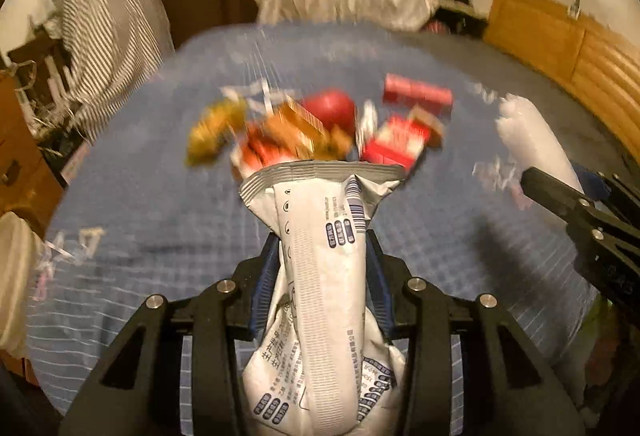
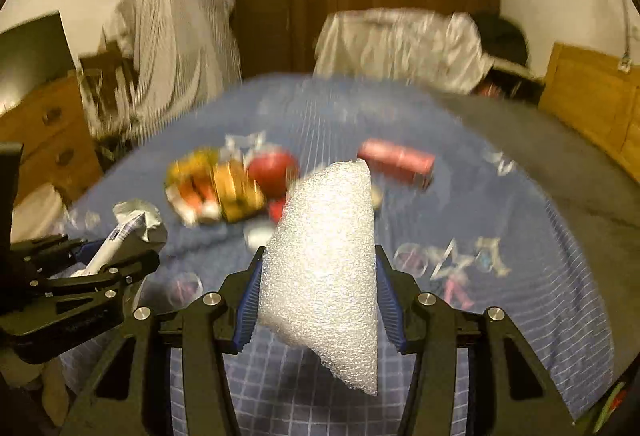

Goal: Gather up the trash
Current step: 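Lift the wrapper bag and foam sheet and carry them over the white bucket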

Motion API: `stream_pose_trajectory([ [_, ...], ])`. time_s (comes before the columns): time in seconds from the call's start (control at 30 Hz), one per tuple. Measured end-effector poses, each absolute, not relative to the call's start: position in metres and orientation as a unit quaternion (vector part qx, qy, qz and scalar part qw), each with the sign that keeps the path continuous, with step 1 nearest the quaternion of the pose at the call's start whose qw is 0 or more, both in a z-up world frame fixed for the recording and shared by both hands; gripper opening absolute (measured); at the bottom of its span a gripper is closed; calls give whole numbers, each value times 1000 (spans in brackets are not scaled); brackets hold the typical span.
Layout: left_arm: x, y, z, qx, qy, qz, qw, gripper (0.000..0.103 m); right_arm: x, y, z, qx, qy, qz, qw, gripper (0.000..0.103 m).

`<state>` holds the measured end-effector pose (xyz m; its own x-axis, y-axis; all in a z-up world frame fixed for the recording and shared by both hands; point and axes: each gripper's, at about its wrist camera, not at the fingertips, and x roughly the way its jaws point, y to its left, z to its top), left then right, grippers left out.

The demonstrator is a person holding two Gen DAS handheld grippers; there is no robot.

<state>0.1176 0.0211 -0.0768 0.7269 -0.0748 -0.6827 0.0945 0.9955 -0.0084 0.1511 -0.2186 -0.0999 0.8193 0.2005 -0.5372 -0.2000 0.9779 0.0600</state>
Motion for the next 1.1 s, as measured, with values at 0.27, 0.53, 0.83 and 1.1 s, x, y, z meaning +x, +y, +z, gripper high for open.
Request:
stream_pose_trajectory([
  [0.27,76,18,-17,-11,250,-30,968,40,99,-232,-47,9,166,85,982,53],
  [0.53,56,3,-8,-3,205,-38,978,40,75,-238,-43,21,145,78,986,53],
  [0.83,52,6,-11,1,197,-37,980,40,66,-237,-41,22,134,77,988,53],
  [1.1,49,8,-12,-3,196,-39,980,40,66,-235,-40,21,136,78,987,52],
])
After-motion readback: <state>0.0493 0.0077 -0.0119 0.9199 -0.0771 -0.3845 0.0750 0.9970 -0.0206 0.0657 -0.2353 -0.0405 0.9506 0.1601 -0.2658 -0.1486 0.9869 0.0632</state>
